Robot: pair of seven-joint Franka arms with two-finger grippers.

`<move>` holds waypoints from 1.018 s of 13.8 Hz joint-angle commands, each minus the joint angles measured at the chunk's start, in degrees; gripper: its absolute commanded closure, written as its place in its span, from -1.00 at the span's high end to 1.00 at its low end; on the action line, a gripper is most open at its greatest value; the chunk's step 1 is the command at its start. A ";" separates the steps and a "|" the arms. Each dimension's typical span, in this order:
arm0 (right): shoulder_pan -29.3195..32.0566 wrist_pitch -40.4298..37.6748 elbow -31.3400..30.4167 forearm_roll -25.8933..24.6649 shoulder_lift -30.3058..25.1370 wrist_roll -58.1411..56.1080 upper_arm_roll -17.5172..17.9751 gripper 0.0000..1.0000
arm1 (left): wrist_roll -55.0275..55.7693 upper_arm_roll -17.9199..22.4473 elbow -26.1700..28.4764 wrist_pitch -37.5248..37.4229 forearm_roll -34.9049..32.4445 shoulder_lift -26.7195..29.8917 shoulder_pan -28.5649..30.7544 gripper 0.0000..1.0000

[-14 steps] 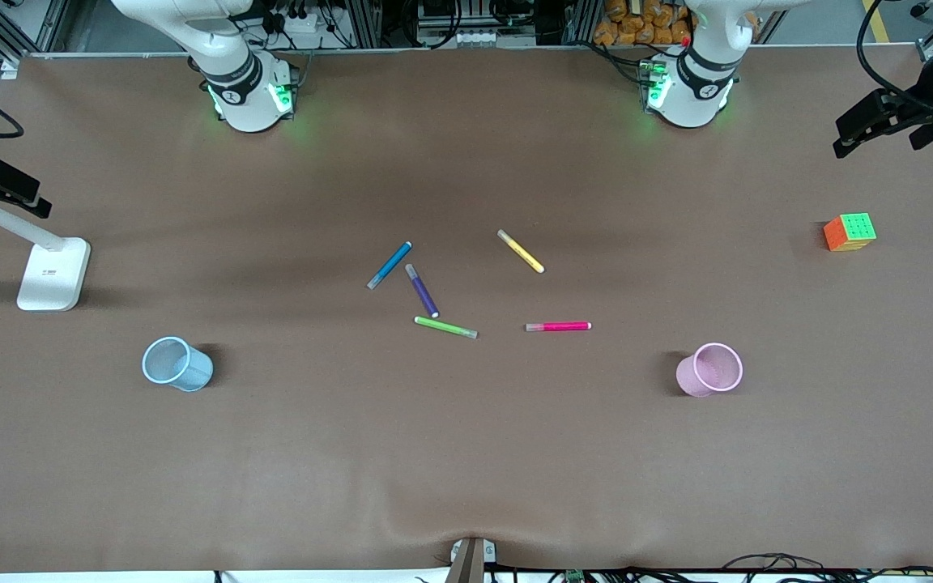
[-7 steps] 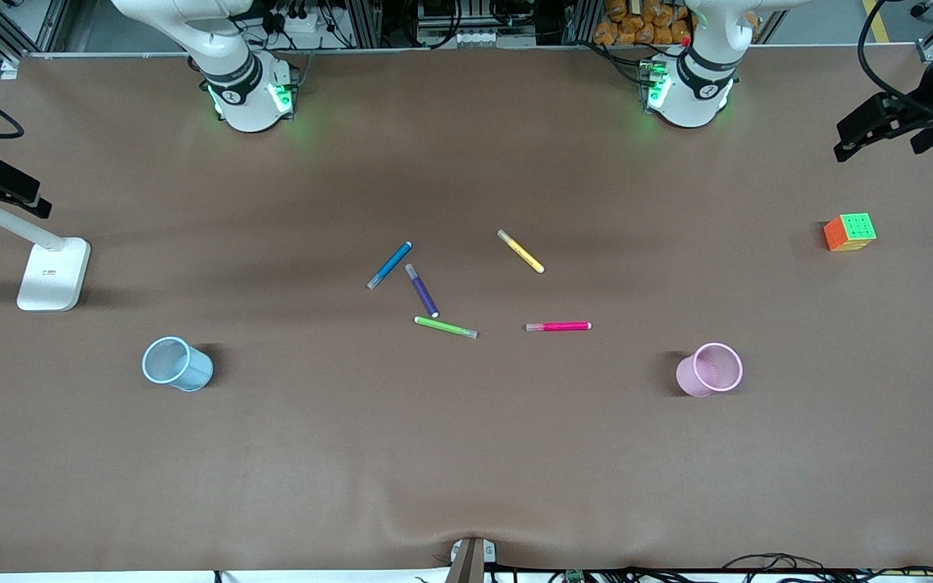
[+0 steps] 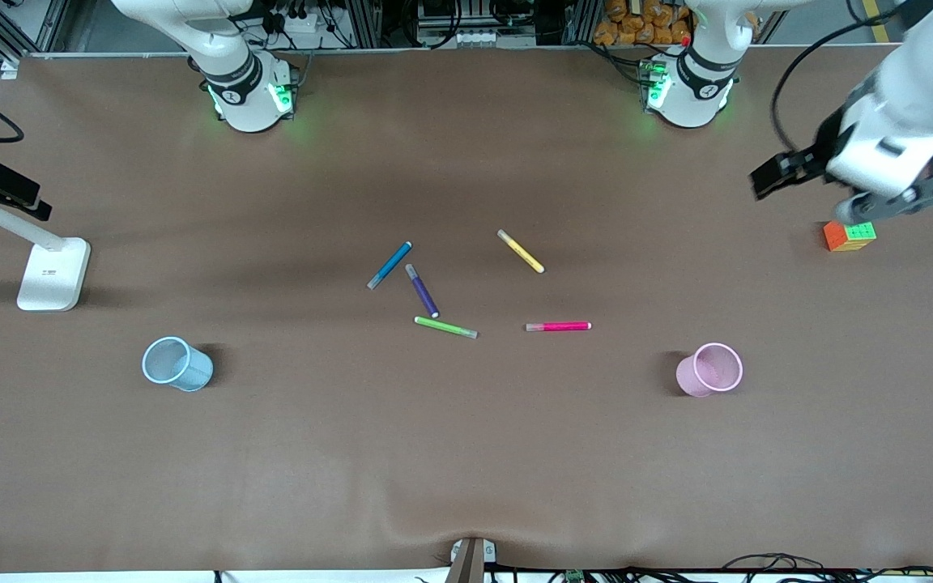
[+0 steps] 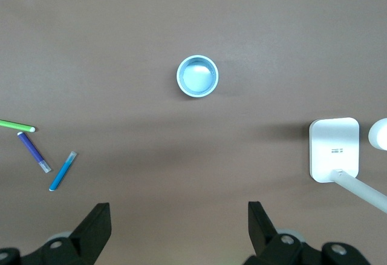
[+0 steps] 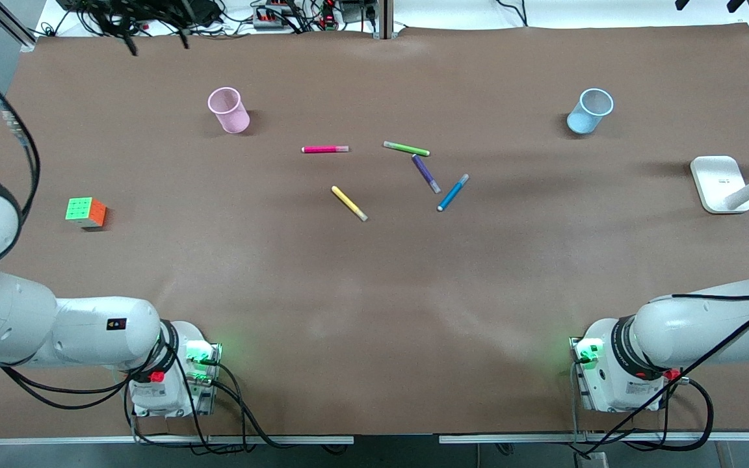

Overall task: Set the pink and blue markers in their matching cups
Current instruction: 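Reach the left gripper to the pink marker and grasp it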

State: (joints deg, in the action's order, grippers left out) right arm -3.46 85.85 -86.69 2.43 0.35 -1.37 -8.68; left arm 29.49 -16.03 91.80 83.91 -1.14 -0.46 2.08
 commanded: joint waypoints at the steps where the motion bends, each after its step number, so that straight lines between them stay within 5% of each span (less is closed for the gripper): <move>1: 1.17 -0.24 1.52 0.91 1.14 -0.03 0.59 1.00 | 10.89 -3.73 -1.54 2.21 -0.52 -4.53 -0.06 1.00; 3: 1.08 -0.16 1.61 0.91 1.33 -0.03 0.59 1.00 | 21.16 -6.64 -1.54 4.84 -1.75 -8.48 -1.63 1.00; 14: 1.26 0.81 1.87 1.00 3.96 -0.12 0.59 1.00 | 74.43 -6.65 -1.89 23.91 -14.12 -29.05 -15.26 1.00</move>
State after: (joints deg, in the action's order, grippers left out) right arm -3.39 86.99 -86.39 2.81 3.31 -1.37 -8.70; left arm 95.44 -22.59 91.71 106.07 -11.70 -26.45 -11.58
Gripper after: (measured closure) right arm 0.000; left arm 0.000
